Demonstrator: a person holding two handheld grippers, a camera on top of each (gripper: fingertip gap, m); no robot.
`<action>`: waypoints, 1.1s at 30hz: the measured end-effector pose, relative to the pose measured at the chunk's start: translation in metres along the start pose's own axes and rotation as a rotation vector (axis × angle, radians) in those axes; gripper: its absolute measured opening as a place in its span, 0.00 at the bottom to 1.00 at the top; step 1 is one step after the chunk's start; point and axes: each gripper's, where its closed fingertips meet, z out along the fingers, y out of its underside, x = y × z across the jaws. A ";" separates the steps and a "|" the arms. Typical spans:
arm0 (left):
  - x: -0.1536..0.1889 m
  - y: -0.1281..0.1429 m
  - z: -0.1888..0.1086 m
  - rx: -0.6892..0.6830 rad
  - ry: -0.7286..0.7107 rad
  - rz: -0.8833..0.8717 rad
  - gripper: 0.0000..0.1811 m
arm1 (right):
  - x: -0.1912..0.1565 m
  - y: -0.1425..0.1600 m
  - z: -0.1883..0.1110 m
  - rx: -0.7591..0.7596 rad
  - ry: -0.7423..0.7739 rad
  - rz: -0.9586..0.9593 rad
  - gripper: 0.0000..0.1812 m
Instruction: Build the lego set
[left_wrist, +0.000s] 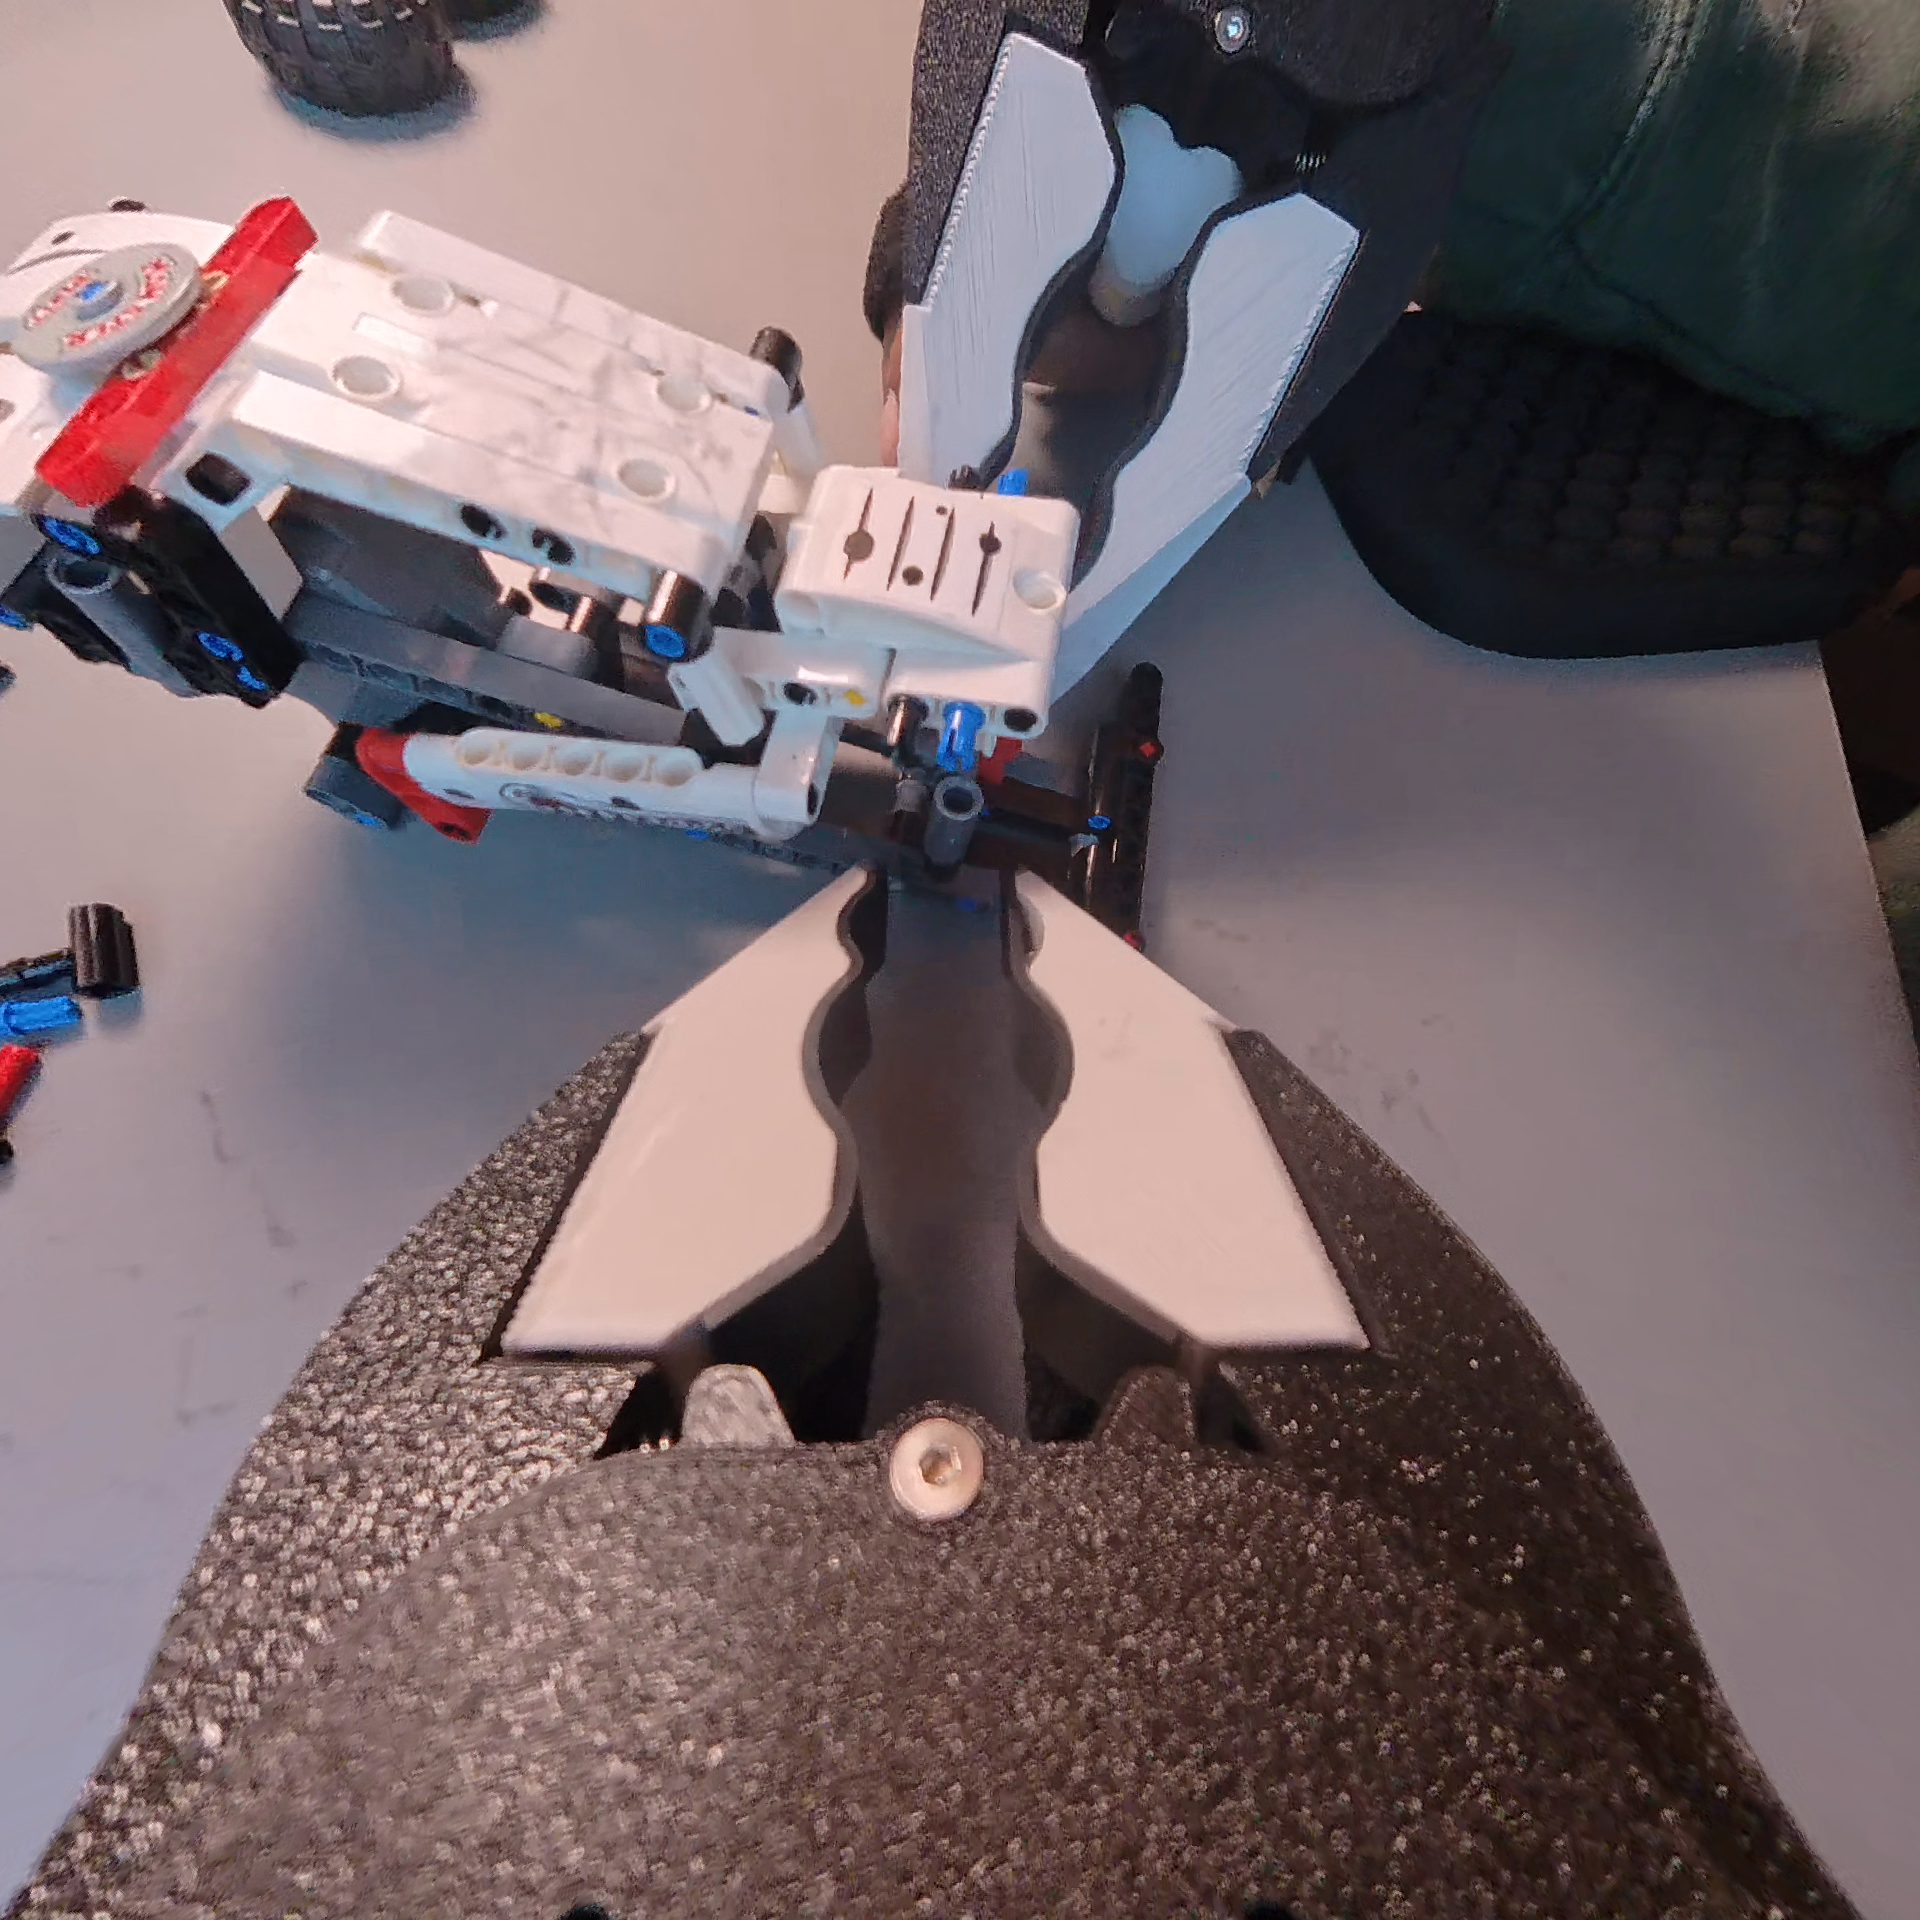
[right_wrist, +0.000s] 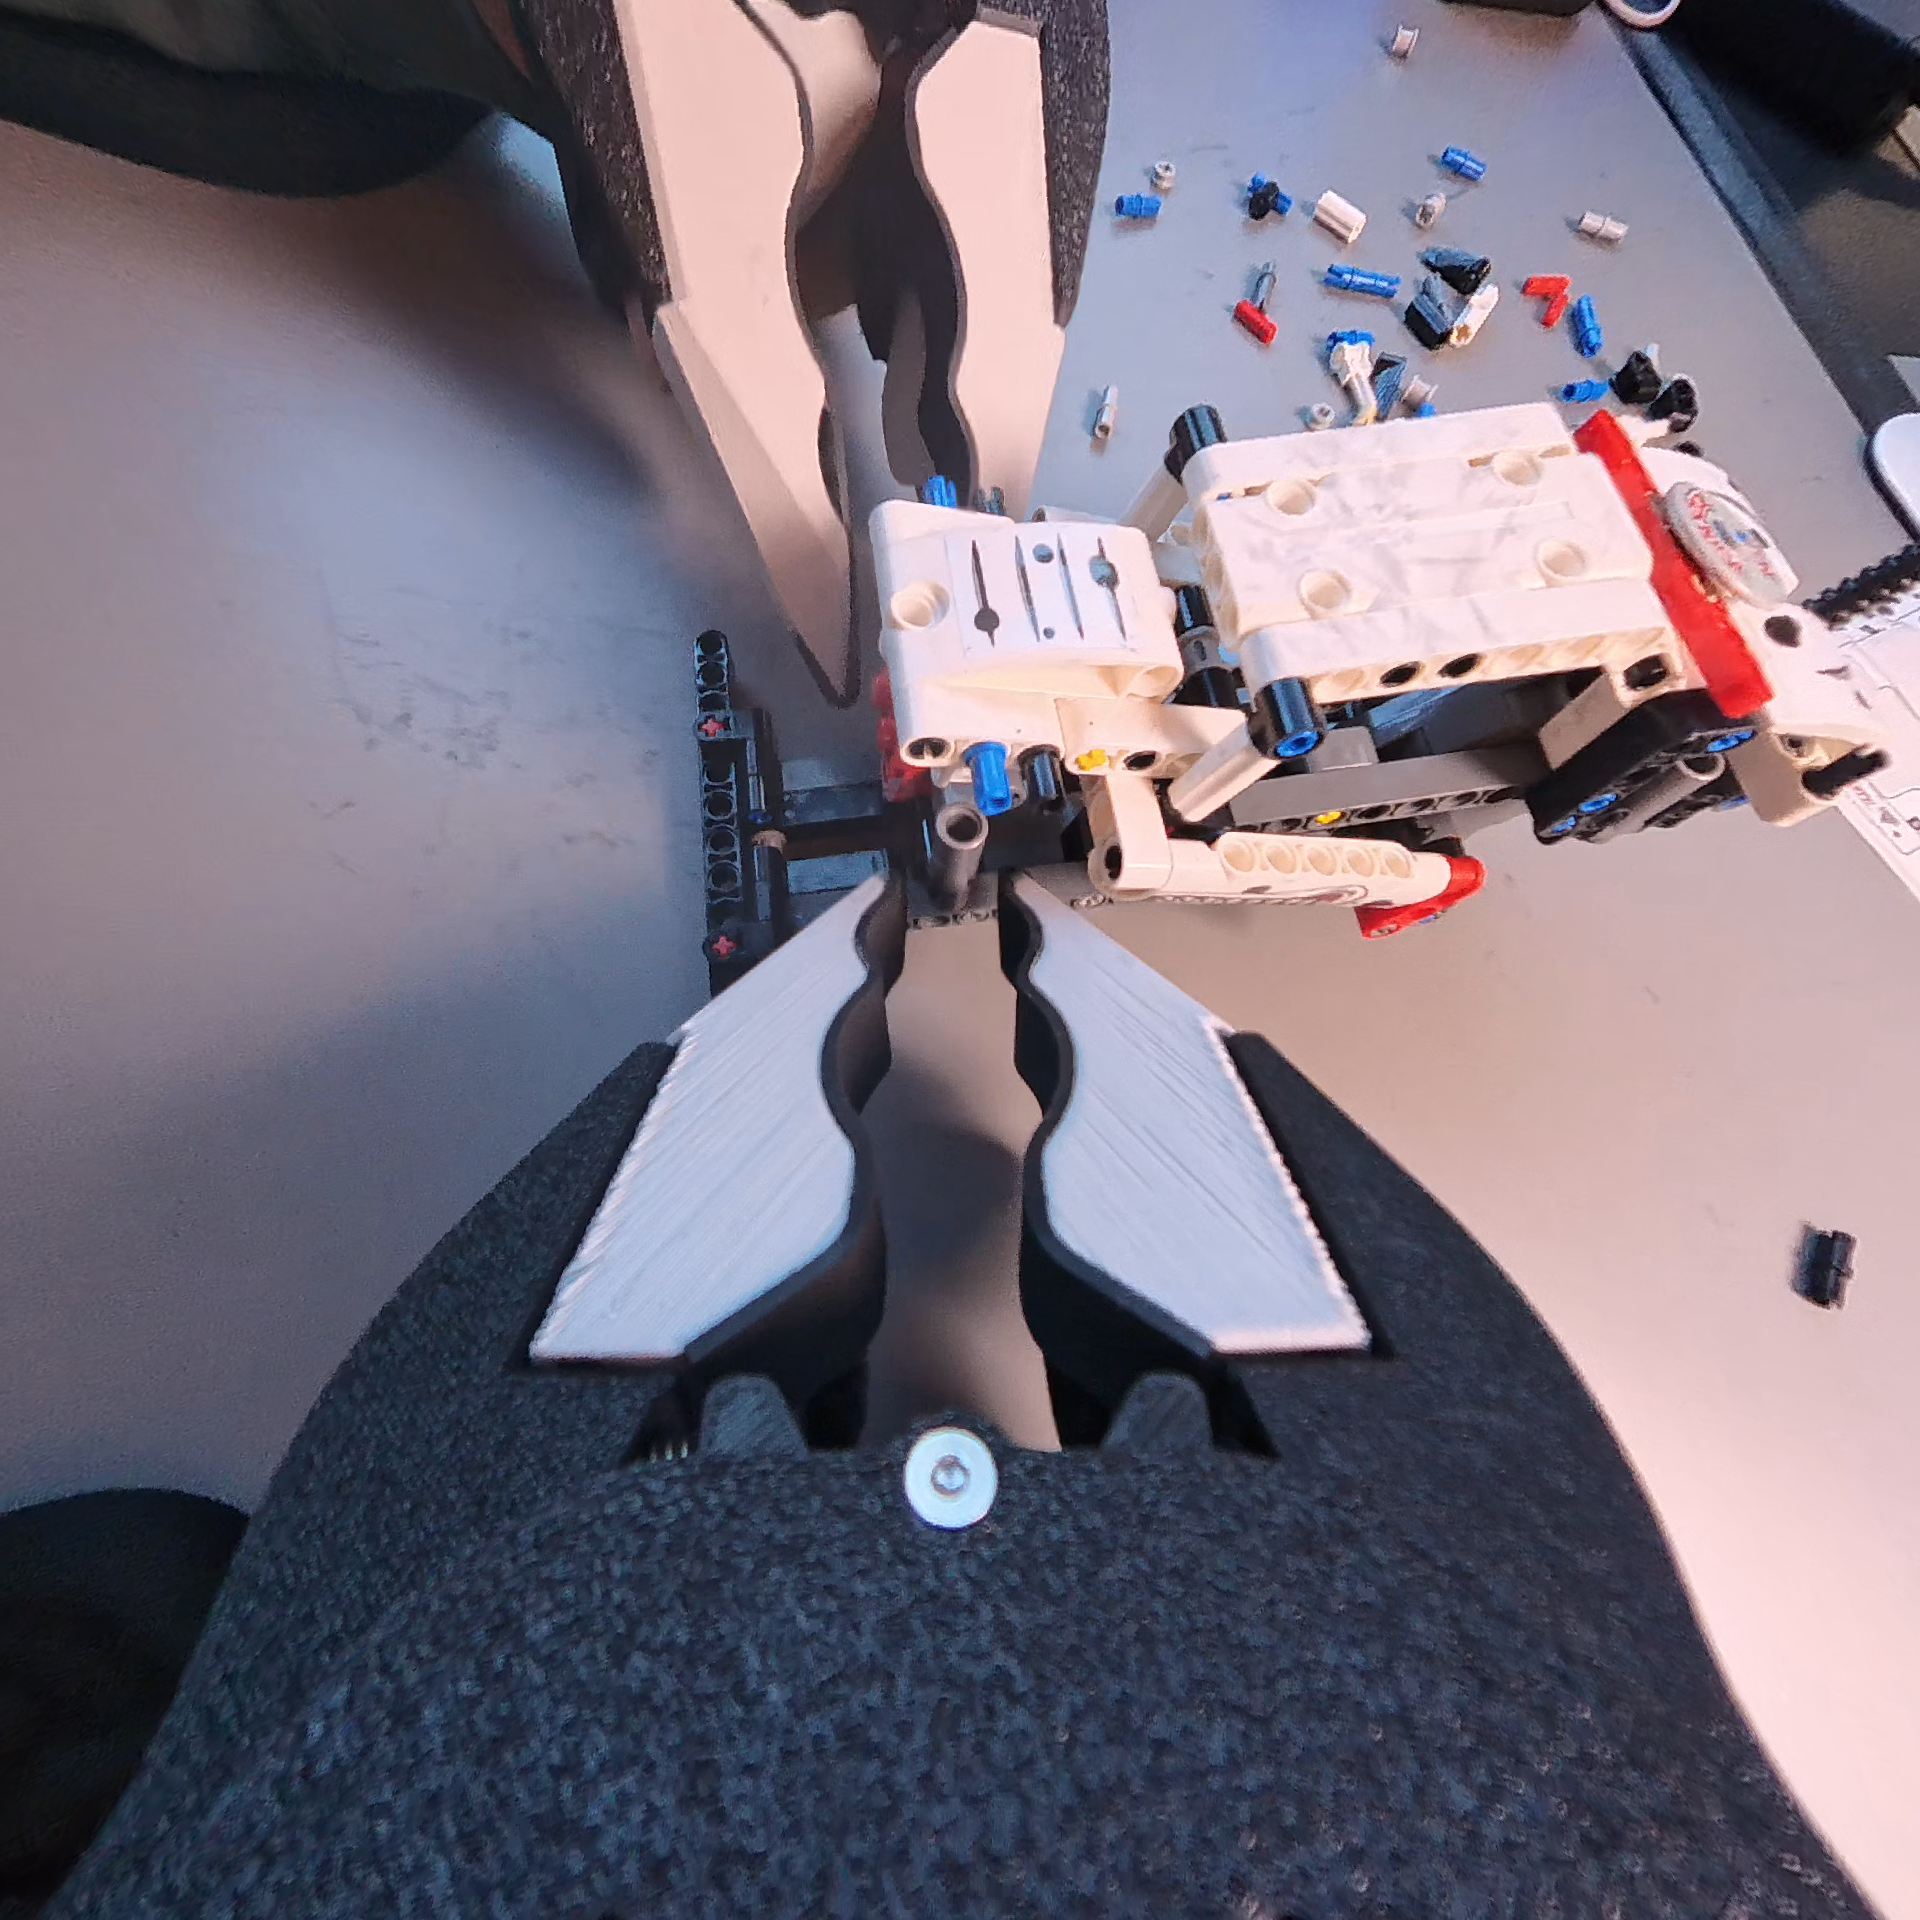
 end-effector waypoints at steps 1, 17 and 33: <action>0.001 -0.002 0.002 0.005 0.001 0.001 0.12 | 0.000 -0.002 0.000 0.012 -0.003 0.004 0.09; 0.001 -0.006 0.016 -0.034 -0.065 0.085 0.04 | -0.006 -0.008 0.007 0.023 -0.057 -0.006 0.04; 0.004 -0.005 0.015 -0.027 -0.025 0.055 0.04 | -0.009 -0.008 0.006 0.027 -0.110 0.025 0.04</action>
